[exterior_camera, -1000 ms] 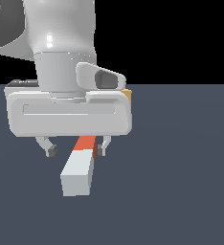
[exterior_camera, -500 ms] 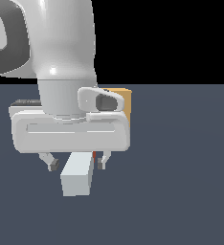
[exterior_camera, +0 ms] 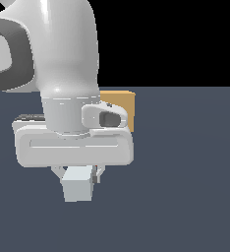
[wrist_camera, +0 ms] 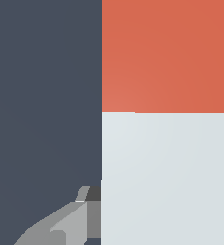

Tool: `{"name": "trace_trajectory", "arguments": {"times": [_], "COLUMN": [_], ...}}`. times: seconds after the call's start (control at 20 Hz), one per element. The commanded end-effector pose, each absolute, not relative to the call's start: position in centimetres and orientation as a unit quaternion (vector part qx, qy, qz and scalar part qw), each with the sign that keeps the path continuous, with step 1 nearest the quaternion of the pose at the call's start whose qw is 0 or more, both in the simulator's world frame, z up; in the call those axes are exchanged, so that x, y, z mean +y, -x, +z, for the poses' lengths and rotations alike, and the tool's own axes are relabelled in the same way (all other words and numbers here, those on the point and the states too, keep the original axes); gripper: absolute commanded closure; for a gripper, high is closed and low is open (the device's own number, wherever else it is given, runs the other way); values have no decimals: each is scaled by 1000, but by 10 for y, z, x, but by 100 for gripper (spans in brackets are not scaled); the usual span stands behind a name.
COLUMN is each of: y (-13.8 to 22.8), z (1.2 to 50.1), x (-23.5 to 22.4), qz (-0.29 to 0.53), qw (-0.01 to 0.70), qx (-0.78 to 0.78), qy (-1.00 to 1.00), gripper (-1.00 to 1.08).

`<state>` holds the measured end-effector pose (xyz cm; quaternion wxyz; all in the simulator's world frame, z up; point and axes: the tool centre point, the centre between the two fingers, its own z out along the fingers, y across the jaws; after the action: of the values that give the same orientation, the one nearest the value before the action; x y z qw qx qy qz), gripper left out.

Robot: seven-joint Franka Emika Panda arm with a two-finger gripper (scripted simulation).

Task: Insert the peg into the horizontal hole in a box.

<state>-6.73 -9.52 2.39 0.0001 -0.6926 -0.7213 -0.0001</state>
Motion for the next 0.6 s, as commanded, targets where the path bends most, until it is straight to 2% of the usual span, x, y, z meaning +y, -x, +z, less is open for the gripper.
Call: {"name": "trace_trajectory", "arguments": {"times": [0.0, 0.55], "y": [67, 64], "z": [23, 26], "x": [-95, -89], "qz": [0, 0], "qw": [0, 0], "qx": [-721, -722], "qy": [693, 692], "gripper": [108, 108]}}
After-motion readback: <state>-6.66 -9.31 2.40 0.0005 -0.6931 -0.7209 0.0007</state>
